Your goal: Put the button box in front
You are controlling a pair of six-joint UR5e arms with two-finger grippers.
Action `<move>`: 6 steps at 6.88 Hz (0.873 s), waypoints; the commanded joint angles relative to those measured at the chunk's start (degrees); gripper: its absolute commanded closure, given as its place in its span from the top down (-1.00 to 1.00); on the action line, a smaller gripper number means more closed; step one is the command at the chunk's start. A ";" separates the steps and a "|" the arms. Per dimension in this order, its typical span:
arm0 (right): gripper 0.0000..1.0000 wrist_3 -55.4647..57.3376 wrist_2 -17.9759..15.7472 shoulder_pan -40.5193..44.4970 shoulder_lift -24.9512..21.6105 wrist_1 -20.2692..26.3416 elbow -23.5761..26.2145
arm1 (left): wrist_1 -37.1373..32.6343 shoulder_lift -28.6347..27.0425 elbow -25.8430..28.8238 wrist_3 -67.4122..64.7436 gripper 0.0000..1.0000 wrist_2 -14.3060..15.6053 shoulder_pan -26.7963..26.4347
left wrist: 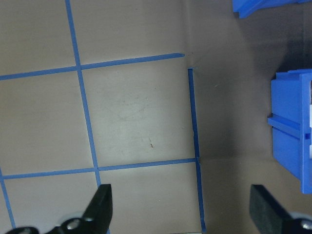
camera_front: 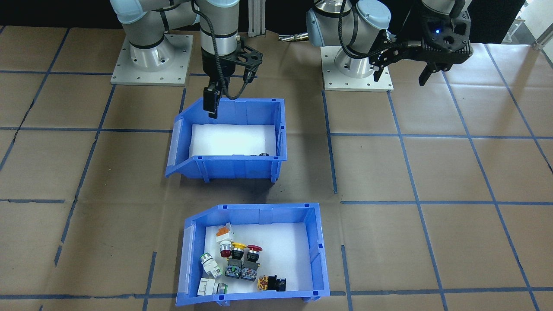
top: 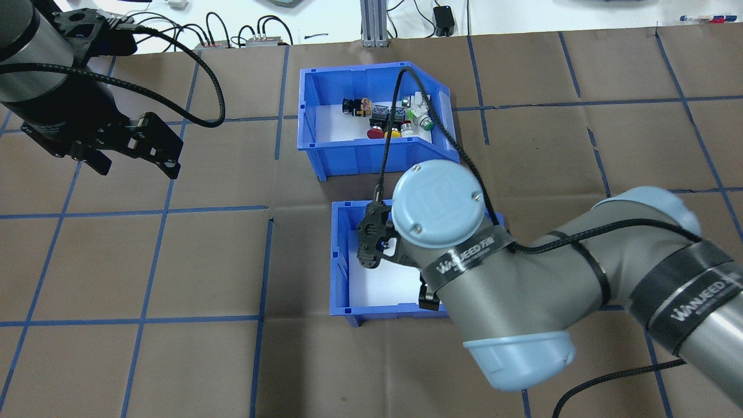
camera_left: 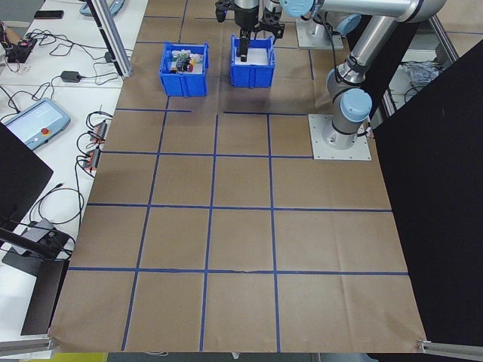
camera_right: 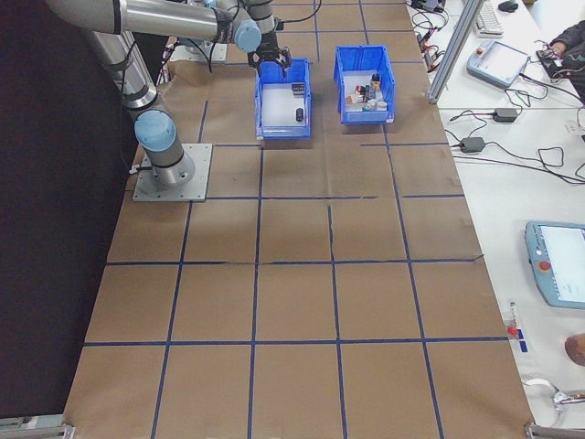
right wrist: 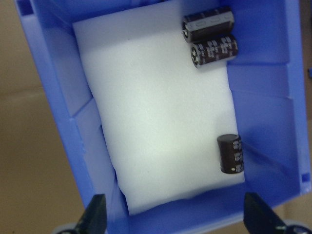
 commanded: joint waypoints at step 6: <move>1.00 41.59 4.65 -25.55 1.47 7.80 -12.81 | -0.30 0.01 -0.09 -0.36 1.00 -0.12 -0.01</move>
